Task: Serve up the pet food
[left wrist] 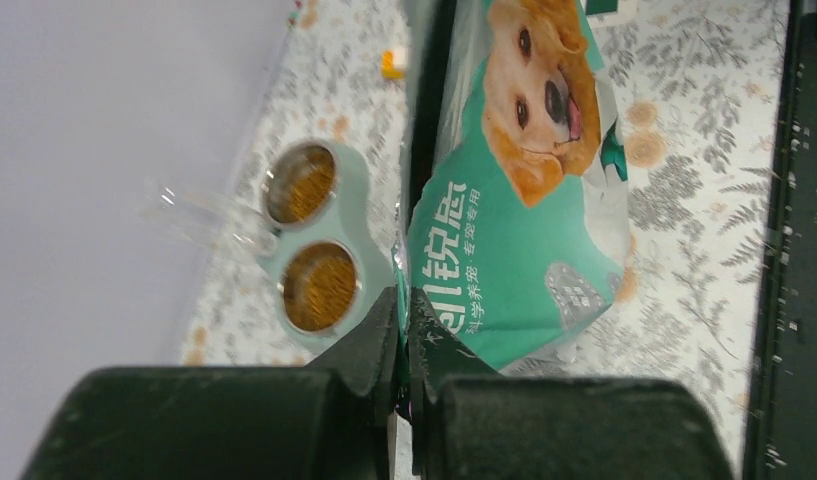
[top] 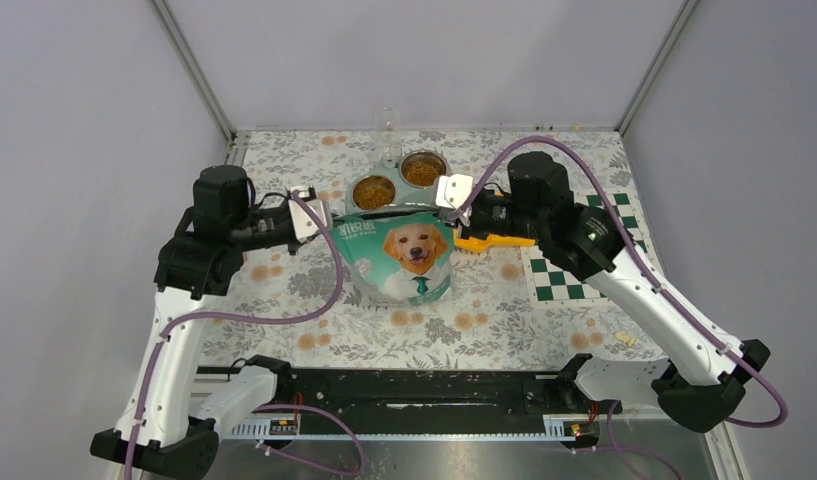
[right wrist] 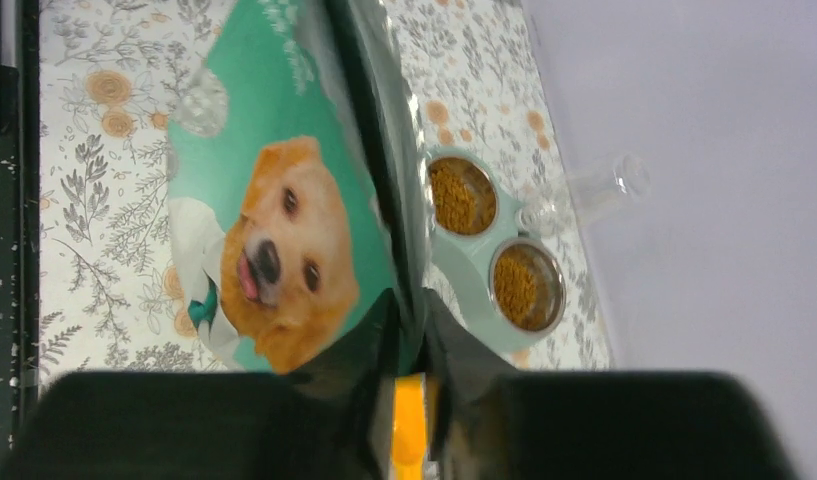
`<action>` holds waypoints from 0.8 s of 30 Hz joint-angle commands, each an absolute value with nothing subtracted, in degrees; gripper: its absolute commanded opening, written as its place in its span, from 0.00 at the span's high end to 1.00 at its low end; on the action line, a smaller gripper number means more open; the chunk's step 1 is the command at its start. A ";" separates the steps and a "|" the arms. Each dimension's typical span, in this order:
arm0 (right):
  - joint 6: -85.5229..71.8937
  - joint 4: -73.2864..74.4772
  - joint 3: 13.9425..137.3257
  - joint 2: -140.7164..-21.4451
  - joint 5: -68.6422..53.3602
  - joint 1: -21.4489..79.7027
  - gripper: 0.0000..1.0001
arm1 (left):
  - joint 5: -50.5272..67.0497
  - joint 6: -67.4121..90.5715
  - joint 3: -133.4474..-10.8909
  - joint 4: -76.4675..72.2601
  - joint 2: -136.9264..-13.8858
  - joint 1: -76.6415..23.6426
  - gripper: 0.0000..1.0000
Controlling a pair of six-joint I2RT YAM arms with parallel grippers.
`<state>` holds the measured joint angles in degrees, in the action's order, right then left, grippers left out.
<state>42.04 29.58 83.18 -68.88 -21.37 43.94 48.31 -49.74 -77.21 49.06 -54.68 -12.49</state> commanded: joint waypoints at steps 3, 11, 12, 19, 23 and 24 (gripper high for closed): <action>37.99 30.41 80.86 -62.13 -16.95 41.41 0.57 | 50.55 -40.52 -69.21 36.88 -48.25 -10.52 0.79; 39.75 39.94 85.86 -68.81 -24.41 41.40 0.36 | 53.88 -35.00 -65.94 27.58 -48.70 -11.04 0.57; 39.88 40.18 86.64 -69.83 -24.99 41.44 0.35 | 54.35 -35.49 -66.25 27.53 -48.89 -11.05 0.57; 32.02 38.51 94.89 -75.39 -22.60 41.47 0.18 | 54.50 -38.73 -67.00 30.47 -50.30 -11.06 0.57; 33.18 37.63 95.31 -75.77 -23.29 41.40 0.17 | 54.89 -41.42 -68.15 34.62 -51.16 -11.04 0.57; 34.01 37.54 95.19 -75.83 -24.14 41.42 0.17 | 55.14 -41.81 -68.44 35.23 -51.49 -11.07 0.57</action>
